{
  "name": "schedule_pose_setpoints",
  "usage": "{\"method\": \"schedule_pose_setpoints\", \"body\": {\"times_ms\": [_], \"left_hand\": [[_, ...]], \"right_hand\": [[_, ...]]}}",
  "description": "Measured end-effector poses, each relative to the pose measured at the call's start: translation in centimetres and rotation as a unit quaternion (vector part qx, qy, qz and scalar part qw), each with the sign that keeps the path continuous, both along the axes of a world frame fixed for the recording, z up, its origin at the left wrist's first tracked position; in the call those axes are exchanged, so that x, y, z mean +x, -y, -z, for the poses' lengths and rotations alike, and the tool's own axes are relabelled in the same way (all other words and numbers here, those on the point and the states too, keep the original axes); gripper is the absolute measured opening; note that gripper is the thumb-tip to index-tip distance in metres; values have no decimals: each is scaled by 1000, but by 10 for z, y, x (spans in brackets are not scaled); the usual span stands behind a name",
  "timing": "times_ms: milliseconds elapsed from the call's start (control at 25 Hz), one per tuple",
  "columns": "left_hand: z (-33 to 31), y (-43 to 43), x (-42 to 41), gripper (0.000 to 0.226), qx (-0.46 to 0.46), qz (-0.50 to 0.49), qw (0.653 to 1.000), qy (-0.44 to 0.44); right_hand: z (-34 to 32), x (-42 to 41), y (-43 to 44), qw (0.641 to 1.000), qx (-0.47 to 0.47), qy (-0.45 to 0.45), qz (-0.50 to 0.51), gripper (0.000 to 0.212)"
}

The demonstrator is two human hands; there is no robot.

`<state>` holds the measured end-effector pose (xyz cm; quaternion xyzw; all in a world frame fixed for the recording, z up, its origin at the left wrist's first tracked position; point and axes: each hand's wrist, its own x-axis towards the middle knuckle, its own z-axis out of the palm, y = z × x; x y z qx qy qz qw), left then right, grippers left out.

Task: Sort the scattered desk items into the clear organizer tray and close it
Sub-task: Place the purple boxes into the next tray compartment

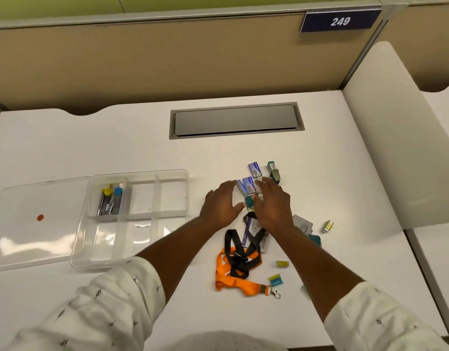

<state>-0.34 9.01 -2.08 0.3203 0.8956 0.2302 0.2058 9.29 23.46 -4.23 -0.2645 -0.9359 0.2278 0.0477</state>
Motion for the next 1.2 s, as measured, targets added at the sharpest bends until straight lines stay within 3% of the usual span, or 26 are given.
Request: {"method": "schedule_pose_setpoints", "body": {"times_ms": [200,480,920,1200], "left_hand": [[15,-26,-15,72,-31,-22,999,-10],[29,-36,-31,49,-2,-38,999,-26],[10,-9,-28,65,23,-62,996,-59],[-8,14,-28,66,35,-81,993,-79]], "right_hand": [[6,-14,-18,1000,5,-16,16,39],[13,-33,-20,1000,8,-27,7,41],[13,-48,-2,998,30,26,-42,54],[7,-54,10,995,62,72,-43,46]]}}
